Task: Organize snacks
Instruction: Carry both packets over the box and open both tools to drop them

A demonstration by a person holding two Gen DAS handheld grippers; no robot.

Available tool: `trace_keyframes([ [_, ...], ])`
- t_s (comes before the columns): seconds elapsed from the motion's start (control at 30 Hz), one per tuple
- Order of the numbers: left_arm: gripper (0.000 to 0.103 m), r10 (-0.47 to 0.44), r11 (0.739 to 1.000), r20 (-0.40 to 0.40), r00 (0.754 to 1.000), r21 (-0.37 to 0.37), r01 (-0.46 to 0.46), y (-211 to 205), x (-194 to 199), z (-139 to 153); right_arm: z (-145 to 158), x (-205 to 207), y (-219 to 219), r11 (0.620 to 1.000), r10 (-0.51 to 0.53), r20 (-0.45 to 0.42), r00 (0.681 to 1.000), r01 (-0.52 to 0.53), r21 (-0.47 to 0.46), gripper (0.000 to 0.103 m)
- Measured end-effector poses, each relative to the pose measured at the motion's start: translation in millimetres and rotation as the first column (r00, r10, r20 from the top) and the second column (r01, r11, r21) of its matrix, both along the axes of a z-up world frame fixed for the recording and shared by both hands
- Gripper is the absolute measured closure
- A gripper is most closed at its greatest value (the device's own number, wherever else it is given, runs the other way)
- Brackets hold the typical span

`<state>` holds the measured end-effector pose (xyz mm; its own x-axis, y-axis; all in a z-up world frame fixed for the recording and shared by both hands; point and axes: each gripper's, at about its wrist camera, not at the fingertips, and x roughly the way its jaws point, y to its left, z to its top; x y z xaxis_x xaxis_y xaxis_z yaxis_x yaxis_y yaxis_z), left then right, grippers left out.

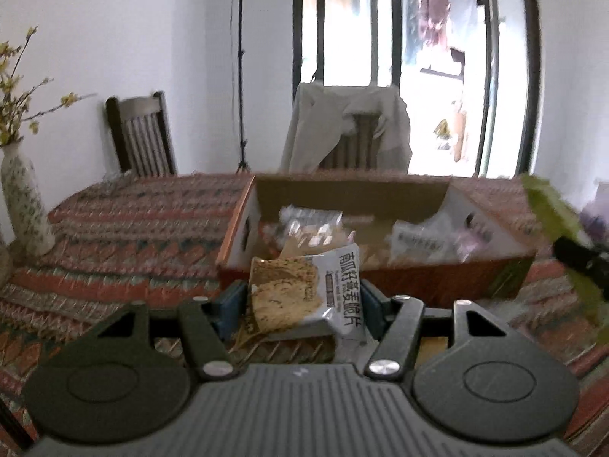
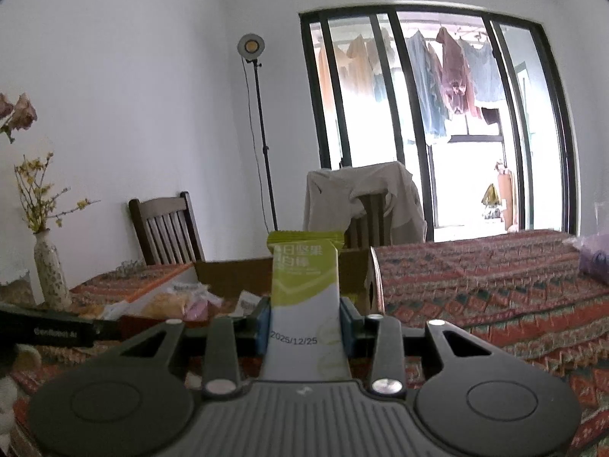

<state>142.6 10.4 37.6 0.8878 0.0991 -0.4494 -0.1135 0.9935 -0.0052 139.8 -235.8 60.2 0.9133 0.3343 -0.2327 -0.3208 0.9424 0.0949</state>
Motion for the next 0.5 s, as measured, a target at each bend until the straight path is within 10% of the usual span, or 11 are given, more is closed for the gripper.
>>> trace_keyframes([
  [0.5,0.039,-0.027,0.999,0.112,0.993,-0.028,0.031,-17,53,48,42,68,22,0.999,-0.02,0.048,0.999,0.021,-0.025,0.068],
])
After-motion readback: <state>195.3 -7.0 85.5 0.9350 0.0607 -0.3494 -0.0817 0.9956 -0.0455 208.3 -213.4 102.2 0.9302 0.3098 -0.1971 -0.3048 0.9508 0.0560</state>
